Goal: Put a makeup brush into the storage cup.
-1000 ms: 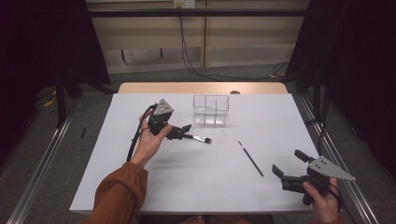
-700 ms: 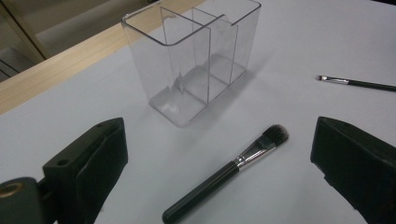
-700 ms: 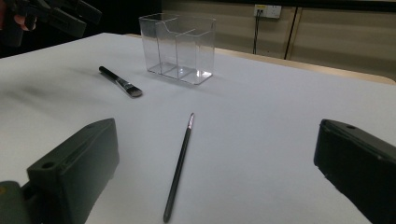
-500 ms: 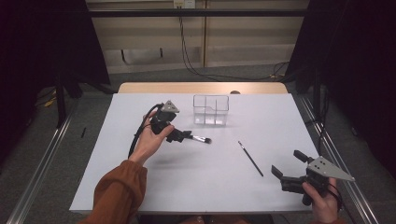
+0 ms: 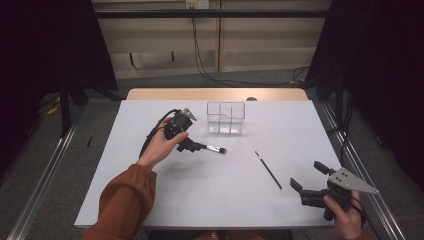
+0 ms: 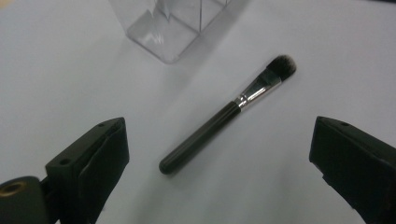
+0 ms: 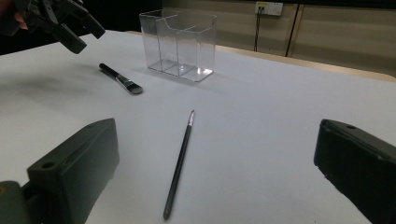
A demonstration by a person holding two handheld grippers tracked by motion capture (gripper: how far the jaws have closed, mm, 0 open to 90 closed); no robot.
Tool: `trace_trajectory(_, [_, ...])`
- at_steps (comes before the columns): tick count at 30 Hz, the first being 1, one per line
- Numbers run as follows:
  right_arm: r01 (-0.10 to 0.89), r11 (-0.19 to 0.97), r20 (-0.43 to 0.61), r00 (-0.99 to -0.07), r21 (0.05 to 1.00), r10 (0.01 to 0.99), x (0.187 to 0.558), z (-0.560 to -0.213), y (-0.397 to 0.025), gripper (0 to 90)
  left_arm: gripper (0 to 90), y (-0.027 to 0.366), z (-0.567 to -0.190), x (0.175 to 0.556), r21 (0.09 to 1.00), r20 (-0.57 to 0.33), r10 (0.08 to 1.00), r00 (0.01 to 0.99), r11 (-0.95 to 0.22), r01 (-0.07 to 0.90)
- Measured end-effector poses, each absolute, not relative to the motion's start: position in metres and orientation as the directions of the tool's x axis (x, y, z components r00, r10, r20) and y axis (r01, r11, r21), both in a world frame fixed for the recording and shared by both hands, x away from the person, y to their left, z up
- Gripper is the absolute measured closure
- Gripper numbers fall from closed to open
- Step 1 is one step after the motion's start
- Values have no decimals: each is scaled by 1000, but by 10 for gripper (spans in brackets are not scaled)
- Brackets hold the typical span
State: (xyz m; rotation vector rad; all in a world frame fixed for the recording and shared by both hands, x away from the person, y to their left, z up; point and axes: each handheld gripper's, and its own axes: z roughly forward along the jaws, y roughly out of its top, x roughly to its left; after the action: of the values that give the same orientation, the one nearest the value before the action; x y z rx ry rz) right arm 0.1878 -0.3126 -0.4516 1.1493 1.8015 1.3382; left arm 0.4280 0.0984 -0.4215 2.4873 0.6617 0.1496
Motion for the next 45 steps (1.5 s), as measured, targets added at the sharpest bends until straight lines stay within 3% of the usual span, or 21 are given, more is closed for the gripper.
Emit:
trace_trajectory(2, [288,113,24,-434,951,901,188,-452,-312,0,69,96,-423,429,533,-59,504,862,-714,454])
trace_trajectory(8, [288,118,24,-443,950,896,188,-453,-313,0,69,90,-430,432,464,-53,437,898,-786,410])
trace_trajectory(9, [289,118,24,-444,950,896,188,-453,-312,0,73,89,-430,434,427,-6,406,914,-825,370])
trace_trajectory(12, [293,118,26,-445,949,895,187,-453,-312,0,72,90,-432,438,428,-42,387,921,-826,367])
trace_trajectory(22, [303,109,37,-437,947,899,188,-454,-313,0,79,78,-442,450,376,-30,366,930,-858,350])
trace_trajectory(33, [303,120,29,-445,945,895,189,-455,-313,0,185,71,-455,457,317,-42,324,945,-893,320])
trace_trajectory(45, [313,125,29,-445,942,895,188,-457,-314,0,176,64,-459,461,244,-53,292,955,-924,296])
